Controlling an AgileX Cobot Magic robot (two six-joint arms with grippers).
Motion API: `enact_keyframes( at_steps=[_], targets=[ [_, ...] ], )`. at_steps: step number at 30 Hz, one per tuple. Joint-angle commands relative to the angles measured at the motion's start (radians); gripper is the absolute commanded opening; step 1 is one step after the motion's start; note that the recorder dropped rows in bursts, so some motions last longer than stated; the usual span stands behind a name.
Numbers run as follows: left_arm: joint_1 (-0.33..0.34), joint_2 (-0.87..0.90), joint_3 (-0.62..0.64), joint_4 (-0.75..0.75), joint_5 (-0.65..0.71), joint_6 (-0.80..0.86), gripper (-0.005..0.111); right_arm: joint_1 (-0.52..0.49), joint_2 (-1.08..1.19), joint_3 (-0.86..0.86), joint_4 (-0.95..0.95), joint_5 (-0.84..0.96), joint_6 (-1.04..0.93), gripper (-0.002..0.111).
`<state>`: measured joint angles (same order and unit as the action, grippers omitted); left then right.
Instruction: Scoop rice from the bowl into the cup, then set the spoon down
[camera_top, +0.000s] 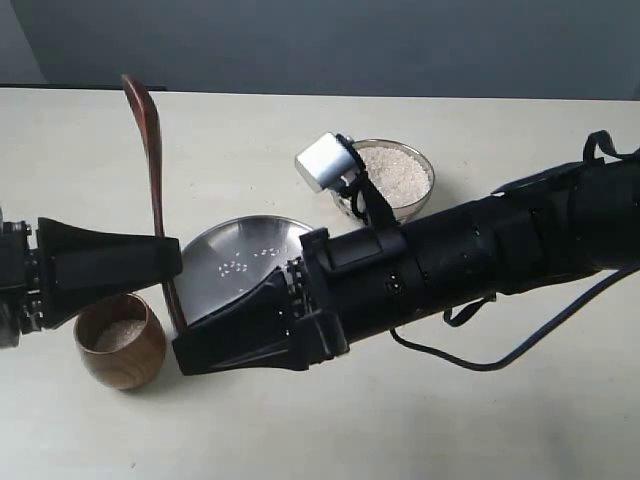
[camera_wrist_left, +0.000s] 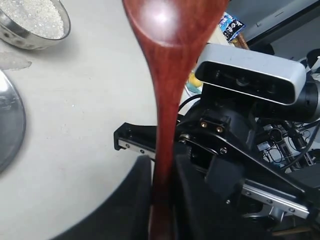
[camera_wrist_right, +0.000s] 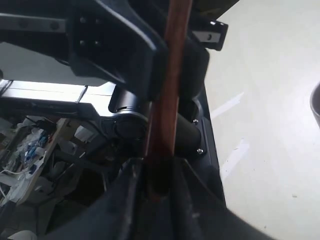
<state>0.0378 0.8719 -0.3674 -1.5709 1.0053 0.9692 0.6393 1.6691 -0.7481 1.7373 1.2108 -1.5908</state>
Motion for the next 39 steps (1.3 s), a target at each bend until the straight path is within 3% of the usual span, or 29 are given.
enact_keyframes(
  at_steps=[1,3,6,9,12,17,20,25,28,29,33,39],
  targets=[
    [0.000,0.002,0.001,0.014,0.006,0.012,0.001,0.001,-0.006,-0.005,0.007,0.010,0.027,-0.001],
    [0.000,0.002,0.001,0.036,-0.010,0.012,0.001,0.001,-0.006,-0.005,0.007,0.010,0.044,-0.001],
    [0.000,0.002,0.001,0.074,-0.067,0.010,0.001,0.001,-0.013,-0.005,-0.031,-0.162,0.111,0.006],
    [0.000,0.002,0.001,0.099,-0.149,-0.011,0.001,0.001,-0.026,-0.005,-0.138,-0.332,0.217,0.027],
    [0.000,0.002,0.001,0.099,-0.210,-0.011,0.001,0.001,-0.038,-0.005,-0.201,-0.376,0.264,0.048],
    [0.000,0.002,0.001,0.099,-0.255,-0.019,0.001,0.001,-0.049,-0.005,-0.204,-0.389,0.268,0.044],
    [0.000,0.002,0.001,0.134,-0.304,-0.183,0.000,0.008,-0.051,-0.005,-0.201,-0.431,0.300,0.045],
    [0.000,0.004,0.001,0.160,-0.375,-0.430,0.000,0.216,-0.107,-0.019,-0.458,-0.870,0.387,0.045],
    [0.000,0.074,-0.003,0.373,-0.357,-0.546,0.000,0.344,-0.143,-0.021,-0.490,-1.088,0.402,0.045],
    [0.000,0.087,-0.008,0.425,-0.337,-0.559,0.000,0.351,-0.143,-0.021,-0.490,-1.094,0.402,0.045],
    [0.000,0.080,-0.131,0.953,-0.138,-0.722,0.000,0.359,-0.141,-0.021,-0.490,-1.088,0.425,0.045],
    [-0.007,0.025,-0.285,1.364,0.037,-0.896,0.000,0.359,-0.141,-0.021,-0.471,-1.086,0.428,0.045]
  ],
)
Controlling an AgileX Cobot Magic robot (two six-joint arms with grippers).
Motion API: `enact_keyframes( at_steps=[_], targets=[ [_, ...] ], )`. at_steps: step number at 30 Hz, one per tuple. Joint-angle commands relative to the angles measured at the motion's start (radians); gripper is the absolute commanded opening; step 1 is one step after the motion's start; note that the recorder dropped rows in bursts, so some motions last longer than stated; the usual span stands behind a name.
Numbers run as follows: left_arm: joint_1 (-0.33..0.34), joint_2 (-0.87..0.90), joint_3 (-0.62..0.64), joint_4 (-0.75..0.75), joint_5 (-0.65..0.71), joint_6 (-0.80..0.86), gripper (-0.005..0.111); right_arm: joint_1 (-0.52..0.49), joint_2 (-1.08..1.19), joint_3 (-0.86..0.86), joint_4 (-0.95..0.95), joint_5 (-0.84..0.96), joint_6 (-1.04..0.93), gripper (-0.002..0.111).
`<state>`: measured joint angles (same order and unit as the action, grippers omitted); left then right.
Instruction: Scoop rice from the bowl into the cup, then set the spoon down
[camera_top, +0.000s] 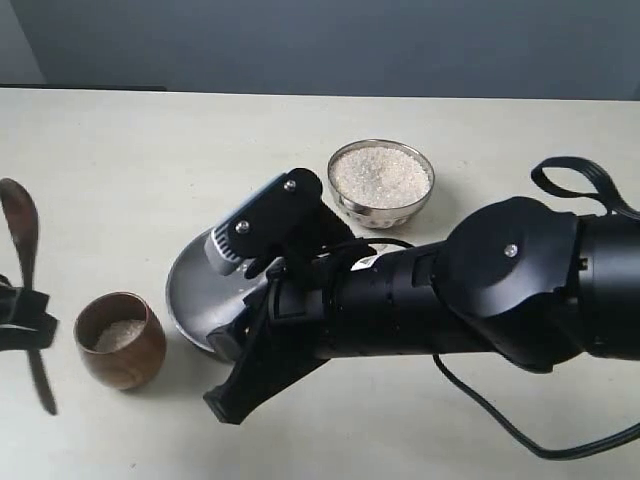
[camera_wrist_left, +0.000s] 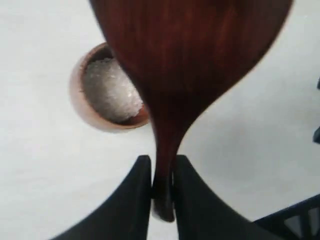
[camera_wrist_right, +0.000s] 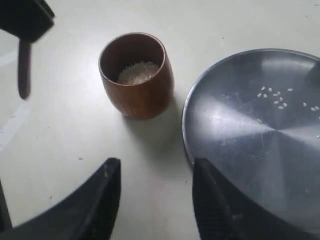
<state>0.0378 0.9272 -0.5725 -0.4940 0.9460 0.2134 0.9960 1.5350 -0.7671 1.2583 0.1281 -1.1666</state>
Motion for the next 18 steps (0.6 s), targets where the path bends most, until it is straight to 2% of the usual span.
enact_keyframes(
  at_steps=[1,4,7,10,14,18],
  targets=[
    [-0.013,-0.031,-0.086,0.350,0.101,-0.179,0.000,0.003,-0.007,-0.002,0.008,-0.003,0.012,0.045],
    [-0.022,0.011,-0.082,0.494,0.048,-0.229,0.000,0.003,-0.007,-0.002,0.010,0.027,0.037,0.045],
    [-0.021,0.111,-0.082,0.553,-0.036,-0.239,0.000,0.003,-0.007,-0.002,0.010,0.027,0.050,0.045],
    [-0.021,0.303,-0.082,0.545,-0.102,-0.239,0.000,0.003,-0.007,-0.002,0.007,0.025,0.050,0.045],
    [-0.021,0.468,-0.082,0.507,-0.137,-0.239,0.000,0.003,-0.007,-0.002,0.007,0.023,0.050,0.045],
    [-0.021,0.539,-0.082,0.457,-0.155,-0.239,0.000,0.003,-0.007,-0.002,0.007,0.023,0.050,0.045]
  ],
)
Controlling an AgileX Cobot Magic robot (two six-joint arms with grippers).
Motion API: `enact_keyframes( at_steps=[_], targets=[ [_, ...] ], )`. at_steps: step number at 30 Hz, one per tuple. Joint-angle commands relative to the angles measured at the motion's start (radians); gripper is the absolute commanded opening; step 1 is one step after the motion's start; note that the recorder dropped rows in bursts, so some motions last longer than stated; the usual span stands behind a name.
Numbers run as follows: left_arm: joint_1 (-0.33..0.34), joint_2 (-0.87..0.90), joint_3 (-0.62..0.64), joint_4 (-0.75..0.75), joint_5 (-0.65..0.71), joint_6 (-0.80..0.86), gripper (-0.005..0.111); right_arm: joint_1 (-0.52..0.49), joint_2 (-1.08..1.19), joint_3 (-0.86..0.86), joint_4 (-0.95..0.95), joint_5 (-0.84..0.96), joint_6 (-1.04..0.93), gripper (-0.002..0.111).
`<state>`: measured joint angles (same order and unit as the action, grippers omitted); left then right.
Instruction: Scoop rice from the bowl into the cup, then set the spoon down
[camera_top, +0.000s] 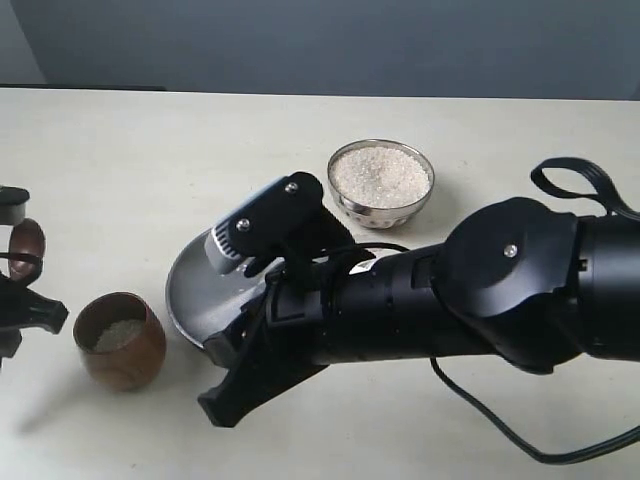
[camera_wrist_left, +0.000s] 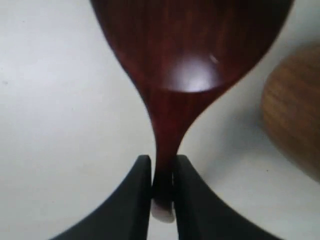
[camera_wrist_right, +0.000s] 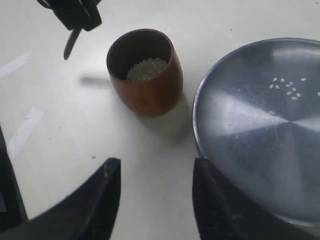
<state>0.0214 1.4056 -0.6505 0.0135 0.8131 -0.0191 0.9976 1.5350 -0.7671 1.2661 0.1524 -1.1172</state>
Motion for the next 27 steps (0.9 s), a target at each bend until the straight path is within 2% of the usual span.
enact_keyframes(
  at_steps=[1,8,13,17,23,27],
  targets=[
    [-0.004,0.067,-0.004,-0.053,-0.022,-0.004,0.000,0.001,-0.007,-0.002,-0.001,-0.002,0.001,0.045],
    [-0.004,0.074,-0.014,-0.098,0.011,0.003,0.000,0.001,-0.007,-0.002,0.003,-0.002,0.019,0.045],
    [-0.004,0.044,-0.121,-0.091,0.268,0.037,0.000,0.001,-0.007,-0.002,0.003,0.014,0.023,0.045],
    [-0.004,-0.020,-0.182,-0.107,0.408,0.037,0.000,0.001,-0.007,-0.002,0.003,0.014,0.034,0.045],
    [-0.004,0.017,-0.150,-0.153,0.408,0.019,0.000,0.001,-0.007,-0.002,0.003,0.026,0.053,0.045],
    [-0.004,0.091,-0.121,-0.214,0.314,0.019,0.000,0.001,-0.007,-0.002,0.005,0.029,0.055,0.045]
  ],
)
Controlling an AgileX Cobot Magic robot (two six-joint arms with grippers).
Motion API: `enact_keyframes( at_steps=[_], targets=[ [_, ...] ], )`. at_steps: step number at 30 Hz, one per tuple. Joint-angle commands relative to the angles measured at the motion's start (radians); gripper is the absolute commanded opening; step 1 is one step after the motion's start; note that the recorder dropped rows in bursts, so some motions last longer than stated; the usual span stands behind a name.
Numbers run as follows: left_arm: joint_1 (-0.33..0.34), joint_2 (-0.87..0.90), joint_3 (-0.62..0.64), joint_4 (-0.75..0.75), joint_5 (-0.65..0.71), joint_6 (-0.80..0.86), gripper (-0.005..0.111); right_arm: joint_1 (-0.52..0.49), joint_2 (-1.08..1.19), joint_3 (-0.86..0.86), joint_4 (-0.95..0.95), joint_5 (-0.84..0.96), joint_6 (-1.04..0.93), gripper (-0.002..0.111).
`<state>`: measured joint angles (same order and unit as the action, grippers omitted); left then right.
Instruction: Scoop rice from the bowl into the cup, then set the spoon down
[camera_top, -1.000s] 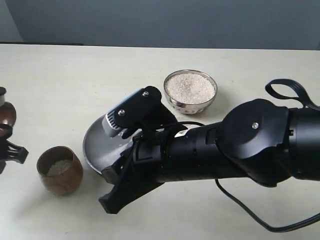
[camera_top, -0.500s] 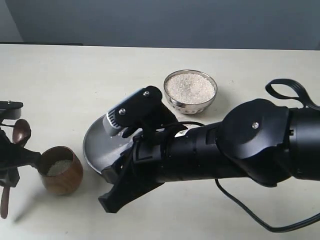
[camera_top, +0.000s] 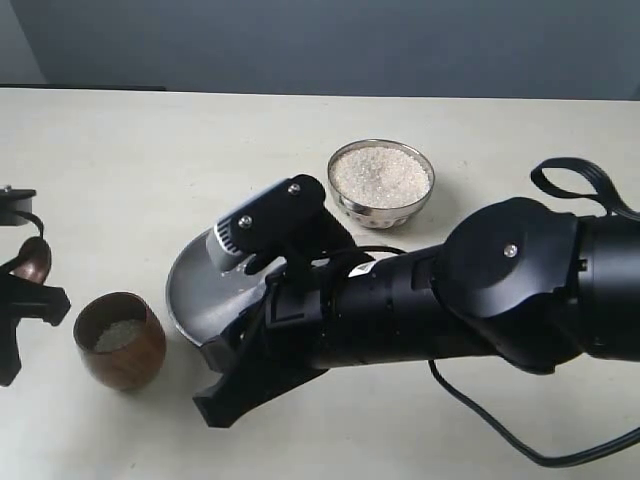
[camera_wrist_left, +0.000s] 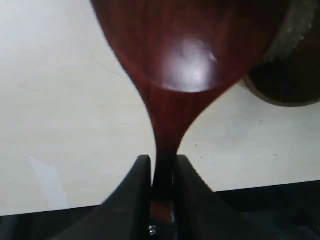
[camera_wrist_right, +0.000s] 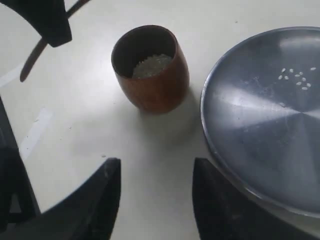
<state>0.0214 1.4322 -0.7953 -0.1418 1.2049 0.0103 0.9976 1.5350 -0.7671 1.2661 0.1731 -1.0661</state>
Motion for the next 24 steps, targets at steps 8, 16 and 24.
enact_keyframes(
  at_steps=[8,16,24],
  targets=[
    [-0.004,0.225,0.027,-0.164,-0.213,-0.017,0.000,0.001,-0.007,-0.002,0.043,0.008,0.006,0.045],
    [-0.004,0.262,0.027,-0.108,-0.291,-0.103,0.000,0.001,-0.007,-0.002,0.043,0.008,0.006,0.045],
    [-0.004,0.330,0.060,-0.115,-0.344,-0.106,0.000,0.001,-0.007,-0.002,0.043,0.008,0.006,0.045]
  ],
)
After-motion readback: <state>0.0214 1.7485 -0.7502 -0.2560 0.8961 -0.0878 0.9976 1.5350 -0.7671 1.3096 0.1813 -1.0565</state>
